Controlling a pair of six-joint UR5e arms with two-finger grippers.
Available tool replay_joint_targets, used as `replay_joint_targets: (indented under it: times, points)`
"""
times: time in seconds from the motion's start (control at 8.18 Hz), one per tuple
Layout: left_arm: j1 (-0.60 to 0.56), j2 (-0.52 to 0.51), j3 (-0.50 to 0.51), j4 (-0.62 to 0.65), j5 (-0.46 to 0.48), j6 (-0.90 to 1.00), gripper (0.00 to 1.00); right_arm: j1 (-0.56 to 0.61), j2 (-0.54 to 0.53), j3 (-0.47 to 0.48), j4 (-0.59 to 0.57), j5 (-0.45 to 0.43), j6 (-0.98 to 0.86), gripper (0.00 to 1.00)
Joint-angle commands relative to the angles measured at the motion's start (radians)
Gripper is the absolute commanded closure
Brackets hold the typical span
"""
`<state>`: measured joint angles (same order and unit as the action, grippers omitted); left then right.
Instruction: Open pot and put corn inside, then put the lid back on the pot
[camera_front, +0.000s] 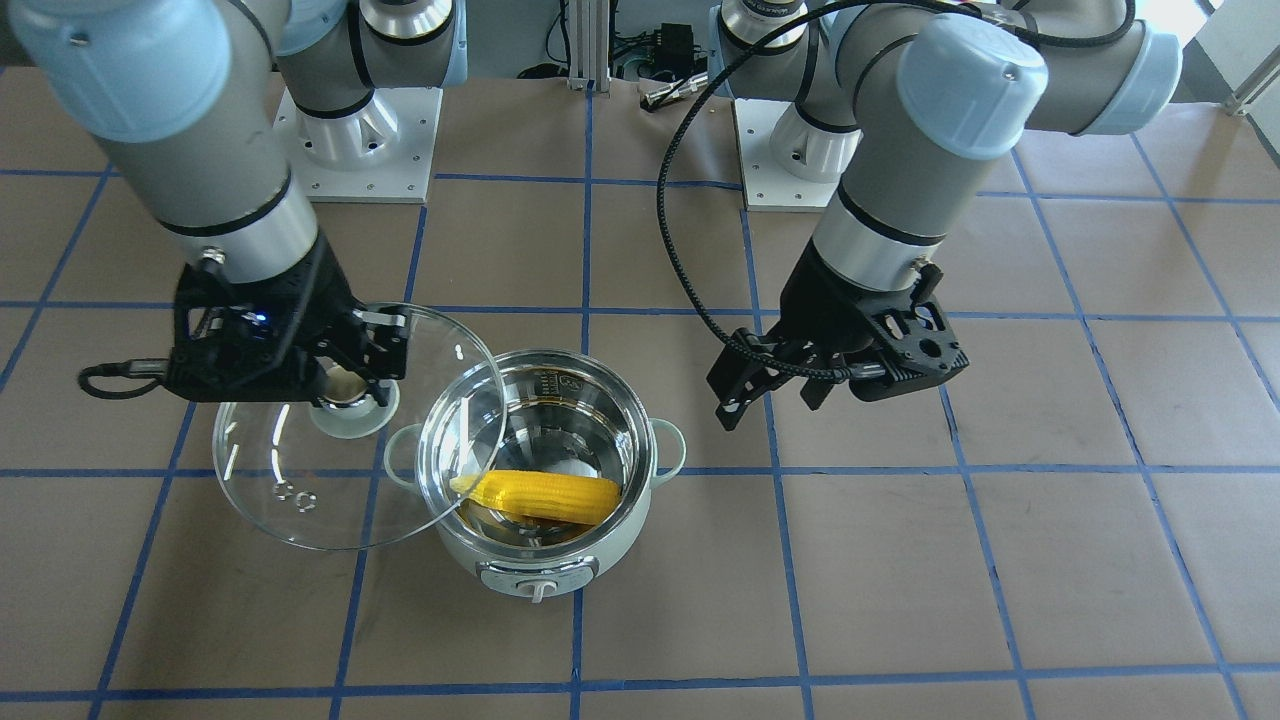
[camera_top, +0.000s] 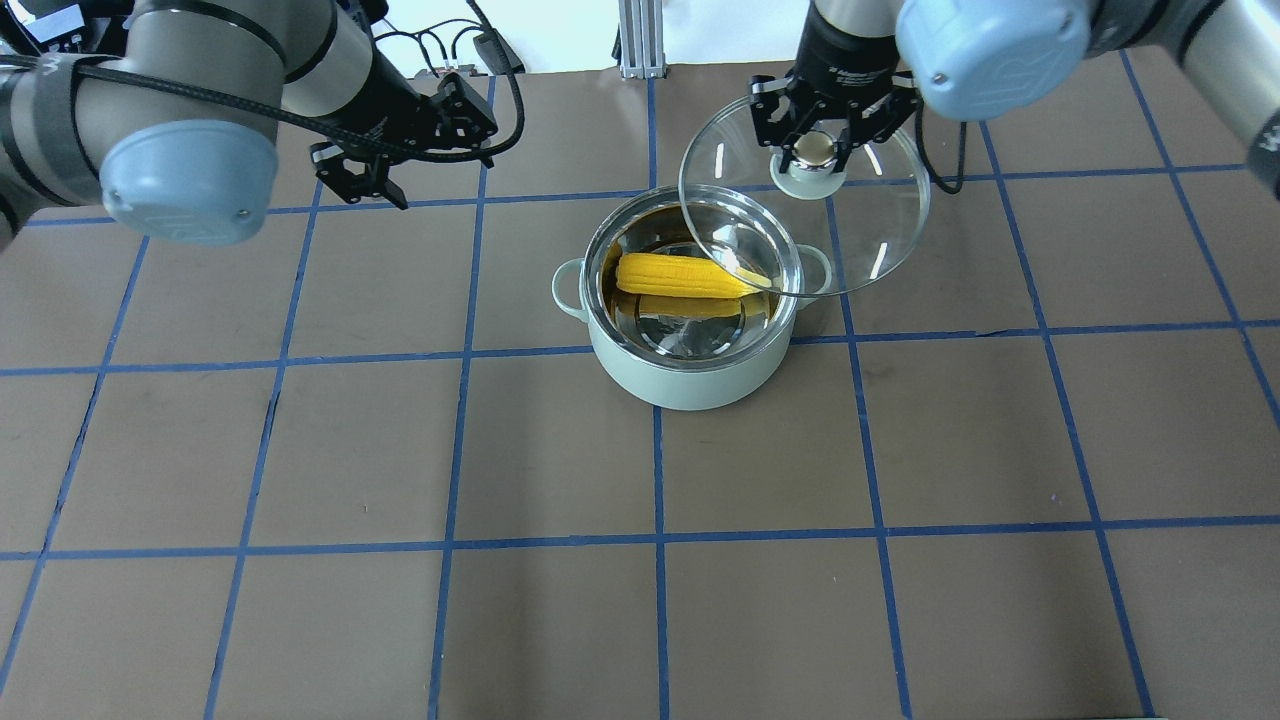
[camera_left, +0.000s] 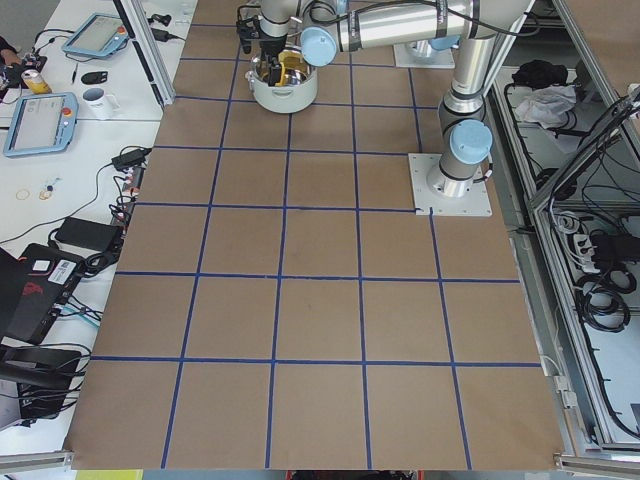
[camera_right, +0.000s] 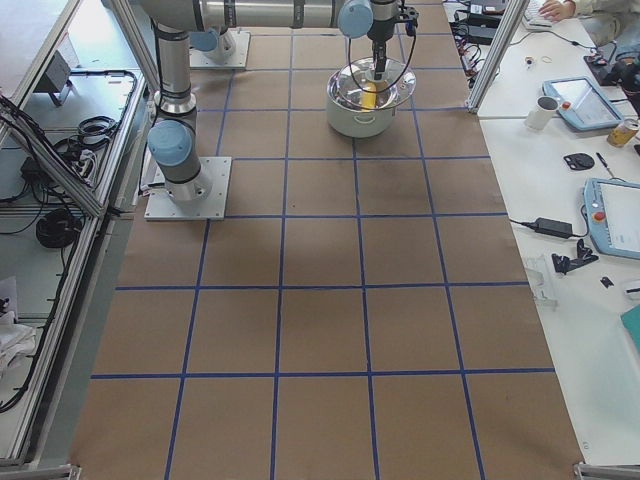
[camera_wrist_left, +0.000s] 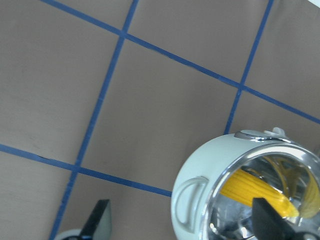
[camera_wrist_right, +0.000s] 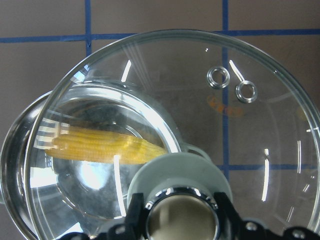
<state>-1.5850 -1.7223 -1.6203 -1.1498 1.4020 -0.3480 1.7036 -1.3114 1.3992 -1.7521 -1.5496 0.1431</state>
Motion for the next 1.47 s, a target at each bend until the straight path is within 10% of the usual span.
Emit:
replay_joint_targets:
  times: [0.0, 1.35]
  points:
    - [0.059, 0.07, 0.003, -0.129, 0.162, 0.232, 0.0, 0.105, 0.07, -0.003, -0.081, 0.014, 0.134, 0.98]
    - [0.059, 0.116, -0.01, -0.16, 0.232, 0.353, 0.0, 0.117, 0.135, 0.026, -0.092, 0.13, 0.162, 0.98]
